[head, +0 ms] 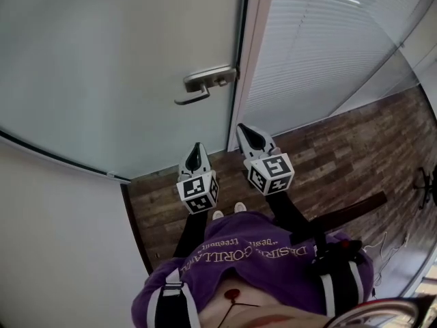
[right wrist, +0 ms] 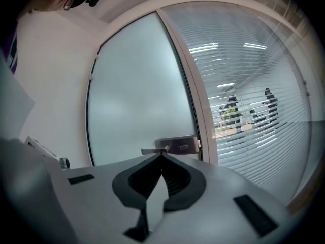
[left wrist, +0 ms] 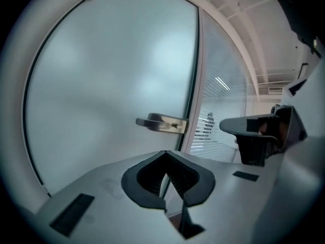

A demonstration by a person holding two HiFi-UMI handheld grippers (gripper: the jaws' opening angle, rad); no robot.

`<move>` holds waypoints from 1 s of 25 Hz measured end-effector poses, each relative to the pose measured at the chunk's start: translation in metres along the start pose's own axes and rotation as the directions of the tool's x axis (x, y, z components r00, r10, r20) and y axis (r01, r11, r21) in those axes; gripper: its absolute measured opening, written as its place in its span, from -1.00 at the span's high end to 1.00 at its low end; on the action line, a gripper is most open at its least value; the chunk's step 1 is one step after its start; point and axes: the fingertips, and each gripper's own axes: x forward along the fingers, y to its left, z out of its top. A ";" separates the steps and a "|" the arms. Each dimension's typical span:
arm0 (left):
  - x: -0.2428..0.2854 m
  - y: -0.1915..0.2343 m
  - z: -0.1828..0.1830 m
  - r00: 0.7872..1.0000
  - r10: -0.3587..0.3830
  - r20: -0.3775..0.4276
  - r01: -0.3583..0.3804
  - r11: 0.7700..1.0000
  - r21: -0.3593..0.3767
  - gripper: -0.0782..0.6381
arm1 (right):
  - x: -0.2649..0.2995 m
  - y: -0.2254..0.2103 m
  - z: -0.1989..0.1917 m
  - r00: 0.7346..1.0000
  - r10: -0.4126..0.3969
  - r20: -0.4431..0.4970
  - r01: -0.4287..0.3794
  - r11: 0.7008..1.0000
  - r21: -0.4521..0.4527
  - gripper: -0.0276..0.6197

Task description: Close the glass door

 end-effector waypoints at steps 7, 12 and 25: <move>-0.005 -0.006 -0.018 0.998 -0.046 -0.048 0.047 0.999 0.013 0.78 | -0.006 0.002 -0.005 1.000 0.002 -0.007 -0.002 1.000 -0.022 0.95; -0.007 0.001 -0.014 0.999 -0.017 -0.042 0.018 0.999 0.037 0.78 | -0.009 -0.001 -0.006 1.000 -0.022 -0.014 0.022 0.999 -0.031 0.95; -0.008 -0.009 -0.013 0.998 -0.048 -0.051 0.051 0.997 0.056 0.78 | -0.014 -0.005 -0.006 0.999 -0.033 -0.015 0.033 0.999 -0.041 0.95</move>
